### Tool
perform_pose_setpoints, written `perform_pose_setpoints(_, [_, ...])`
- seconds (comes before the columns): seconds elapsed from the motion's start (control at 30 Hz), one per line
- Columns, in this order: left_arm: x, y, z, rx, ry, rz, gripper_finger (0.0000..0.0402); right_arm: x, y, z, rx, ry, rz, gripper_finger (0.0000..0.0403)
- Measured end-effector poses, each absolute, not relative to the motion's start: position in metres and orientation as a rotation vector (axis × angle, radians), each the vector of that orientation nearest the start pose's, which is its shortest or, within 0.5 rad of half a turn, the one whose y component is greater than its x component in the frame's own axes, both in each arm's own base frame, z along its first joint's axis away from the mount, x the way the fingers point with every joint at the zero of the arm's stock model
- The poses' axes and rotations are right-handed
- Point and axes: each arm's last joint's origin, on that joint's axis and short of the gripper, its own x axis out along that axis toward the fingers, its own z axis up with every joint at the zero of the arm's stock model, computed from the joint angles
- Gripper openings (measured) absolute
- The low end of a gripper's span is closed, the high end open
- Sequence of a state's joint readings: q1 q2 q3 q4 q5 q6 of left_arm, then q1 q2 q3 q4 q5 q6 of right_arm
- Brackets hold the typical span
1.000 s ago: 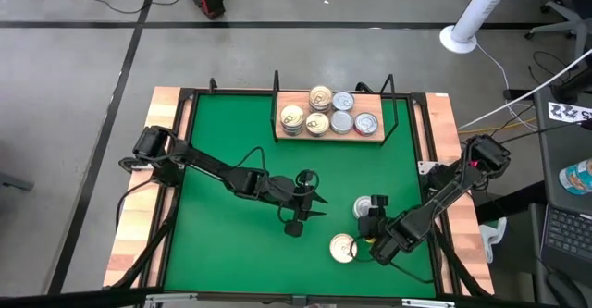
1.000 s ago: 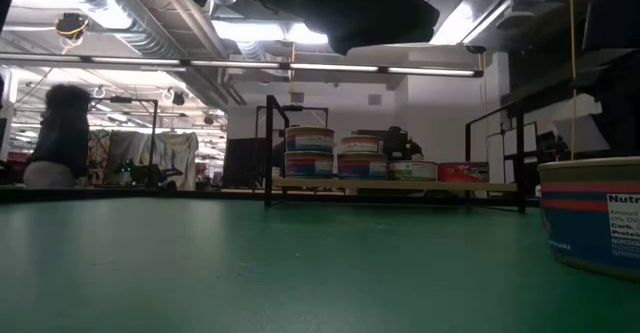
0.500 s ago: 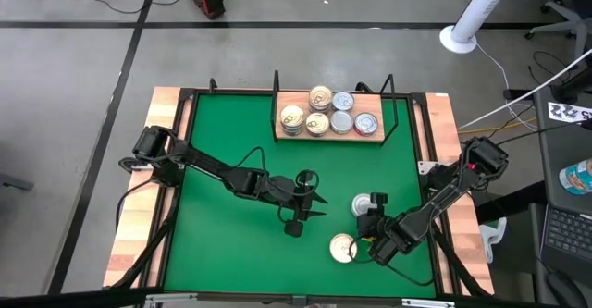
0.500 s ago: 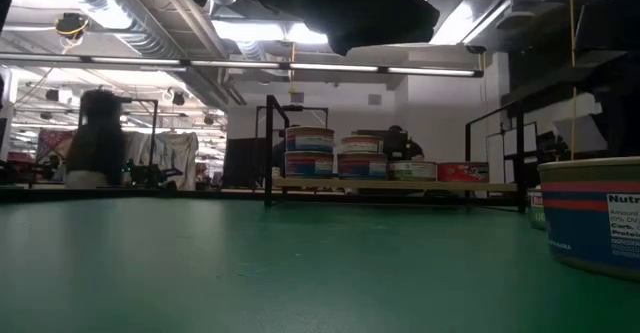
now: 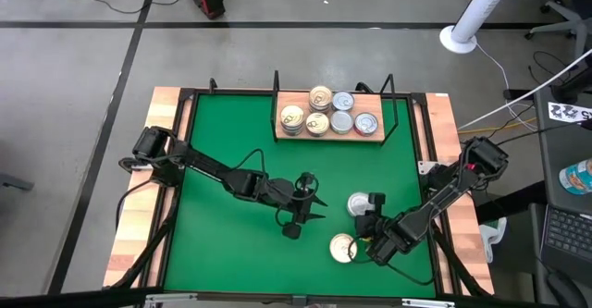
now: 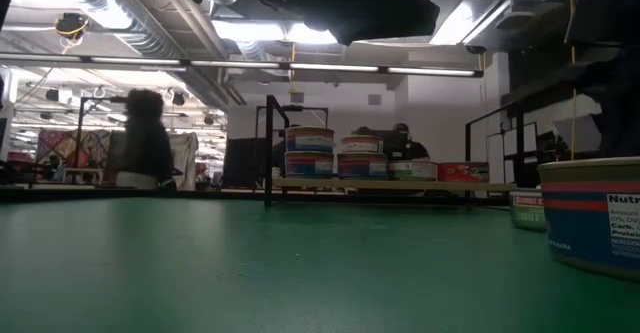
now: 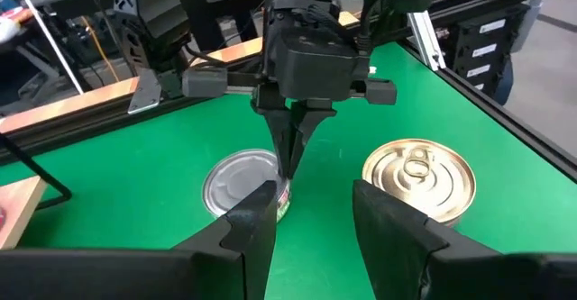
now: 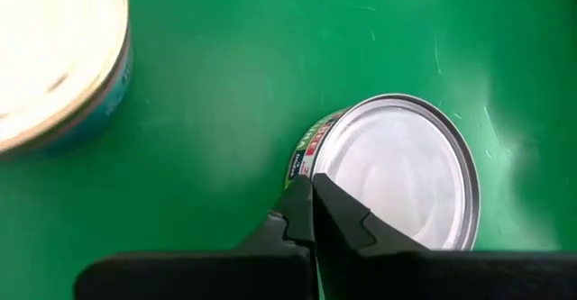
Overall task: Stack canned seafood by type on shelf
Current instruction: Stack the green tuna can on top of the green tuna can on the shelf
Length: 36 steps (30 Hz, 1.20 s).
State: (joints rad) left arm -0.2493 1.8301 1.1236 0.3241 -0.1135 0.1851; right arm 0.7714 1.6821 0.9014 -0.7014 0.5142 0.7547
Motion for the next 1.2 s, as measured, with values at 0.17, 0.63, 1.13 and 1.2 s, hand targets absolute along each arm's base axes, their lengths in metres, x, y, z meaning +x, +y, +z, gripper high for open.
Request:
perform_pose_setpoints(0.17, [0.391, -0.096, 0.209, 0.256, 0.363, -0.169, 0.0141, 0.209, 0.183, 0.144, -0.207, 1.109, -0.231, 0.0002])
perform_pose_setpoints(0.63, [0.386, -0.1, 0.201, 0.379, 0.438, -0.213, 0.0141, 0.226, 0.185, 0.146, -0.095, 0.98, -0.23, 0.0001])
perform_pose_setpoints(1.13, [0.384, -0.099, 0.196, 0.4, 0.496, -0.224, 0.0166, 0.273, 0.154, 0.155, 0.009, 0.844, -0.239, 0.0001])
perform_pose_setpoints(1.2, [0.381, -0.098, 0.192, 0.427, 0.547, -0.234, 0.0166, 0.278, 0.15, 0.156, 0.037, 0.825, -0.227, 0.0001])
